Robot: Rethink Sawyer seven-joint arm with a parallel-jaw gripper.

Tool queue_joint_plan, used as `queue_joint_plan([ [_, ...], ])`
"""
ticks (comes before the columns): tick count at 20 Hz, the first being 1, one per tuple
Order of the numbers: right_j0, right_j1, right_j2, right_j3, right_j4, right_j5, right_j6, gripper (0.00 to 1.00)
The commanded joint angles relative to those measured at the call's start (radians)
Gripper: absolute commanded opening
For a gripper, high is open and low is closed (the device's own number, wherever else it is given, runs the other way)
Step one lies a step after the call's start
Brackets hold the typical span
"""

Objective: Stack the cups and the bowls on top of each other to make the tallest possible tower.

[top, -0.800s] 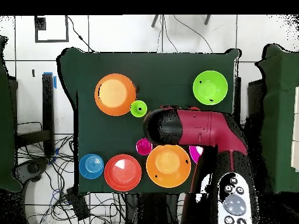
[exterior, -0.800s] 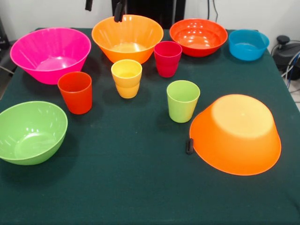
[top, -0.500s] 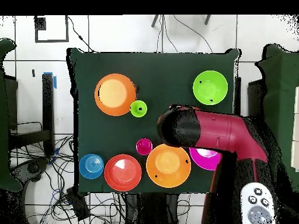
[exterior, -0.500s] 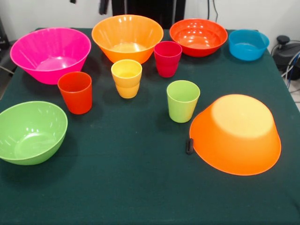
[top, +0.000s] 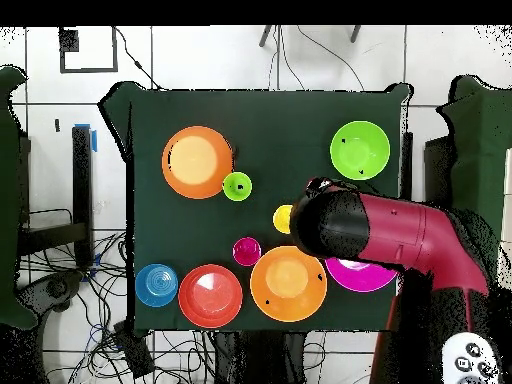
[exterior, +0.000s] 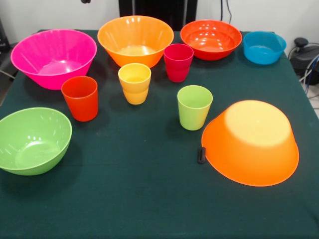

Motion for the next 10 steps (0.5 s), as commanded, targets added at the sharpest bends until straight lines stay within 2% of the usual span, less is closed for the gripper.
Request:
queue_joint_plan([
  [1,0.004,0.031,0.112,0.071,-0.028,-0.004,-0.104,1.0],
  [10,-0.049,0.063,0.179,0.102,-0.001,-0.02,-0.143,1.0],
])
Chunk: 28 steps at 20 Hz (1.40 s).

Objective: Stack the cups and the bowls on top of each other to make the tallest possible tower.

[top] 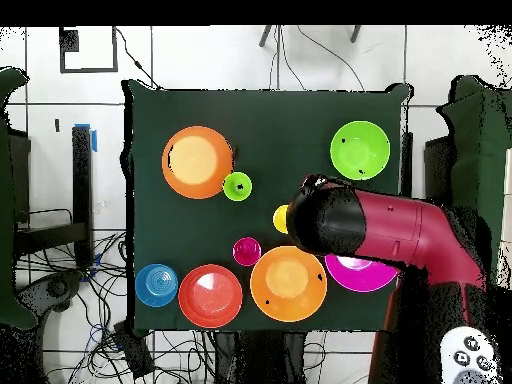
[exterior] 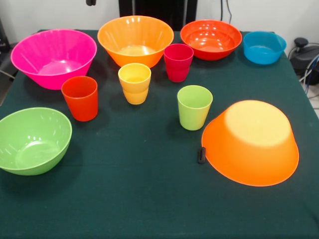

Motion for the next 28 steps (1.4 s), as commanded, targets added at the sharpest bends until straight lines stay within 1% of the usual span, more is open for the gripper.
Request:
queue_joint_plan([
  [1,-0.043,0.067,0.155,0.103,0.0,-0.024,-0.145,1.0],
  [5,-0.061,0.077,0.18,0.108,-0.006,-0.028,-0.138,1.0],
  [9,-0.067,0.085,0.19,0.103,-0.026,-0.035,-0.124,1.0],
  [21,-0.066,0.102,0.203,0.09,-0.055,-0.047,-0.095,1.0],
  [28,-0.057,0.128,0.198,0.078,-0.075,-0.082,-0.076,1.0],
])
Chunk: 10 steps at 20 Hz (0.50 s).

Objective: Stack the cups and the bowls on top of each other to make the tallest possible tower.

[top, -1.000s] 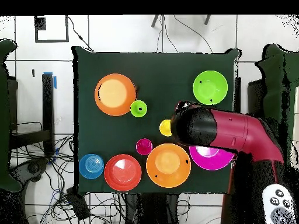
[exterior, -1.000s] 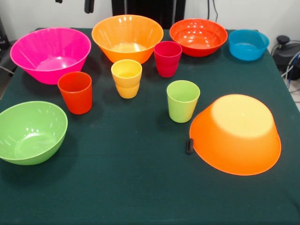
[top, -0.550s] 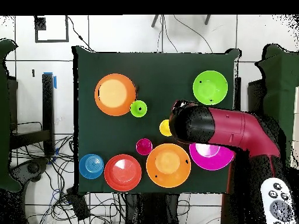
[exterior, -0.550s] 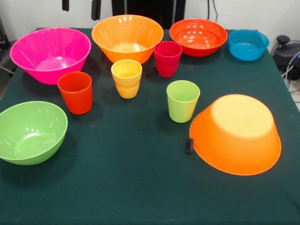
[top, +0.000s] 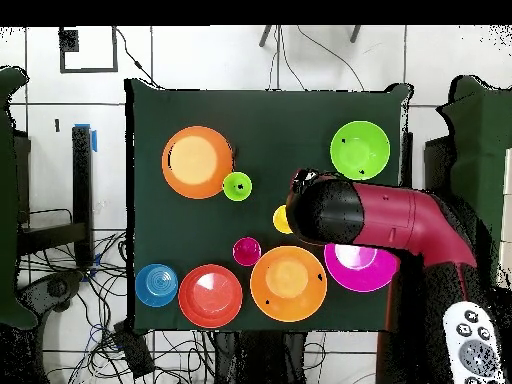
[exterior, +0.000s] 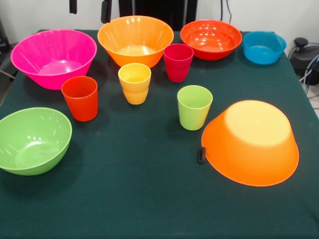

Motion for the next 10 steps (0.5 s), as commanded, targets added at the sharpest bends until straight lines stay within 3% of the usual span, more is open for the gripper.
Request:
queue_joint_plan([
  [1,0.014,0.094,0.079,0.063,-0.072,-0.066,-0.075,1.0],
  [10,0.018,0.128,0.072,0.05,-0.09,-0.104,-0.069,1.0],
])
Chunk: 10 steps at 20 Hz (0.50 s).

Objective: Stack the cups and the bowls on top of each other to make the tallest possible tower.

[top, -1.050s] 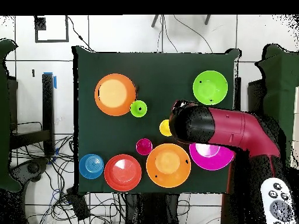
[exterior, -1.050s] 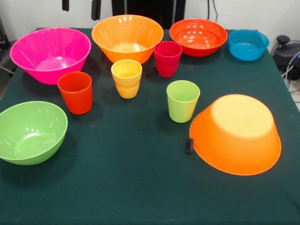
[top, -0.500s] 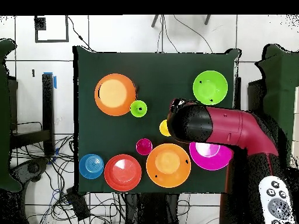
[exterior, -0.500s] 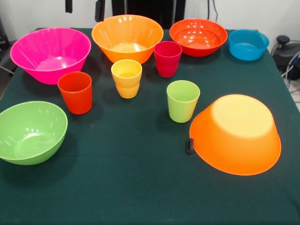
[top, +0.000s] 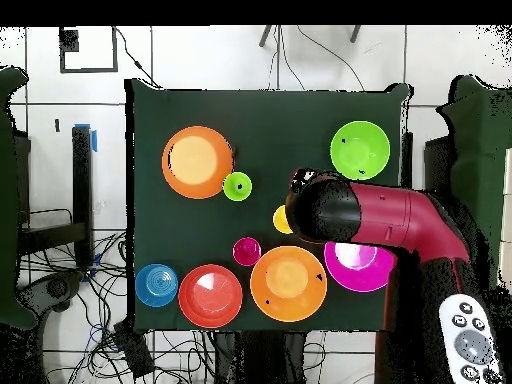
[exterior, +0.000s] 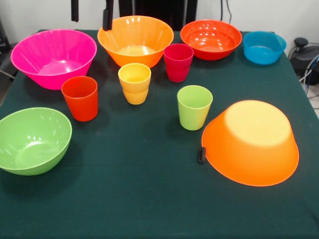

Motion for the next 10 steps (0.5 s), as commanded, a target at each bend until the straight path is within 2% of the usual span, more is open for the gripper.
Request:
queue_joint_plan([
  [1,0.019,0.101,0.071,0.048,-0.088,-0.073,-0.068,1.0],
  [10,0.021,0.144,0.07,0.031,-0.112,-0.12,-0.063,1.0],
])
